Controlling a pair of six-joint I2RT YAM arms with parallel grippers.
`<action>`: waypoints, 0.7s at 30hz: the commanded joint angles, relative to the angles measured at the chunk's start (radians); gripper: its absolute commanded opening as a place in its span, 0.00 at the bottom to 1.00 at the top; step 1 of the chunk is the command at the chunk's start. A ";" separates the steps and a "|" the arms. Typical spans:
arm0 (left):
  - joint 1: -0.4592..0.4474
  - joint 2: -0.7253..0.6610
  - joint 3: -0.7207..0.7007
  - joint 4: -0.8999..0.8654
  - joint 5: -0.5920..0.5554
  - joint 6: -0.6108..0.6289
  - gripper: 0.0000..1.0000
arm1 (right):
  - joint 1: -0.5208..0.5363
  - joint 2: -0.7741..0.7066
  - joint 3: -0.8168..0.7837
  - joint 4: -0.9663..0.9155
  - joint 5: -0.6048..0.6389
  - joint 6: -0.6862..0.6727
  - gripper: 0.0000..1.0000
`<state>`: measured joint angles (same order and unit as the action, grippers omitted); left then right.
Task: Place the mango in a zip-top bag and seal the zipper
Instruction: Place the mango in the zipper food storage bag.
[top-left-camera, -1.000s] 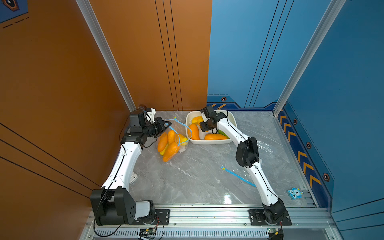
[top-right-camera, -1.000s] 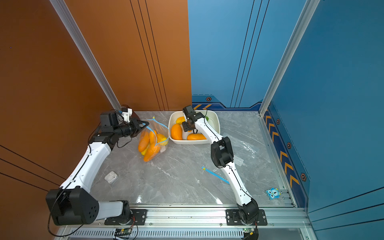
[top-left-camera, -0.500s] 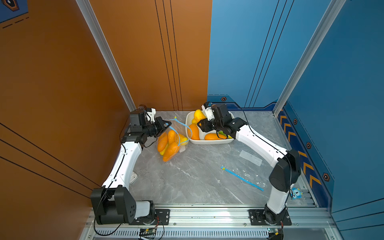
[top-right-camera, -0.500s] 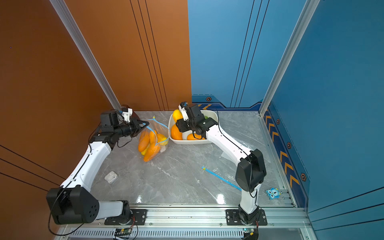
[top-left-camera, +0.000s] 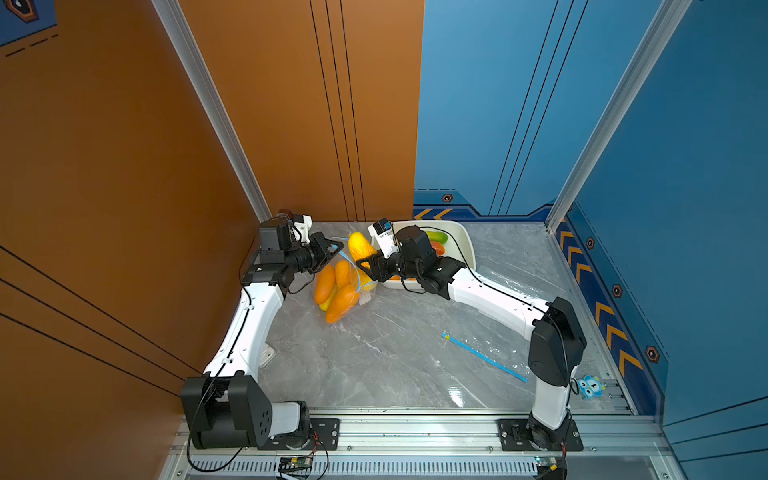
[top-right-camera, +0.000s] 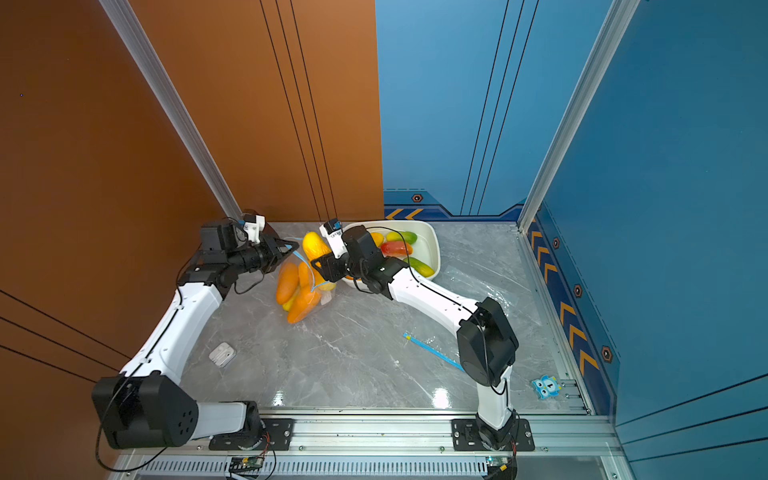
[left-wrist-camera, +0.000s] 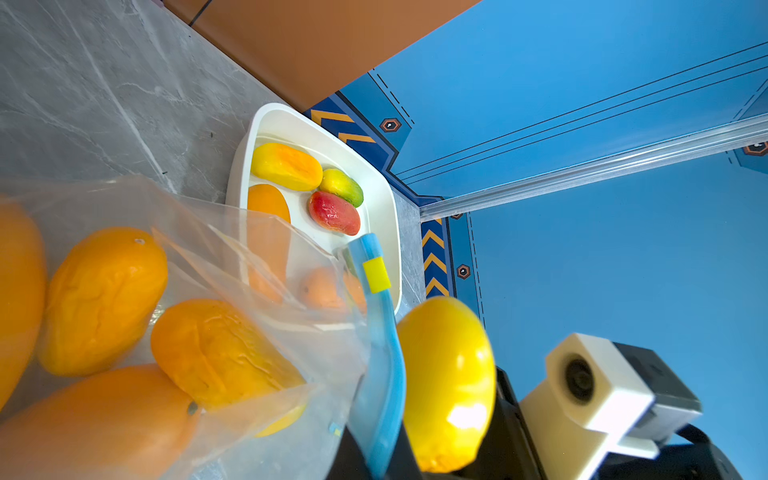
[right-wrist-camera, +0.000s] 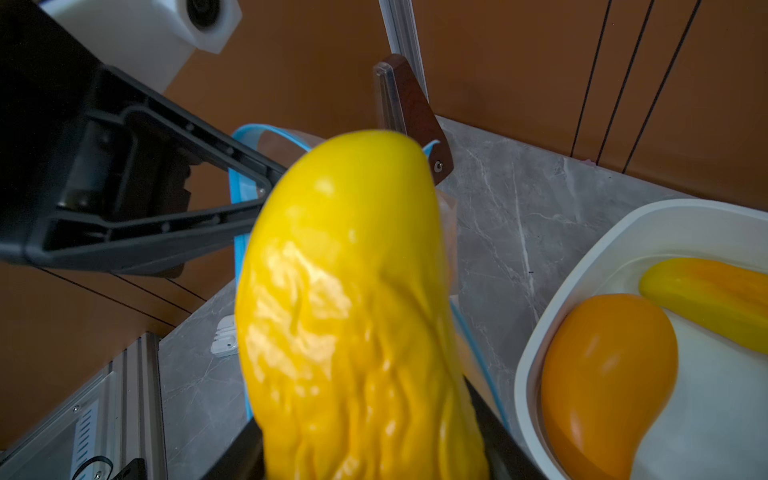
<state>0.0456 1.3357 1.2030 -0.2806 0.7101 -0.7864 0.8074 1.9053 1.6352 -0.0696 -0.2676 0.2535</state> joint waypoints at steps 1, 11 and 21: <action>-0.001 -0.029 0.024 0.008 0.027 -0.010 0.00 | 0.013 0.015 0.045 -0.004 -0.013 -0.042 0.42; 0.006 -0.038 0.031 0.007 0.022 -0.011 0.00 | 0.032 0.002 0.031 -0.047 0.001 -0.092 0.72; 0.020 -0.010 0.070 0.007 0.023 -0.032 0.00 | 0.041 -0.093 0.001 -0.109 0.109 -0.079 0.75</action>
<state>0.0547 1.3239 1.2228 -0.2890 0.7105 -0.8124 0.8566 1.9045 1.6428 -0.1406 -0.2192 0.1612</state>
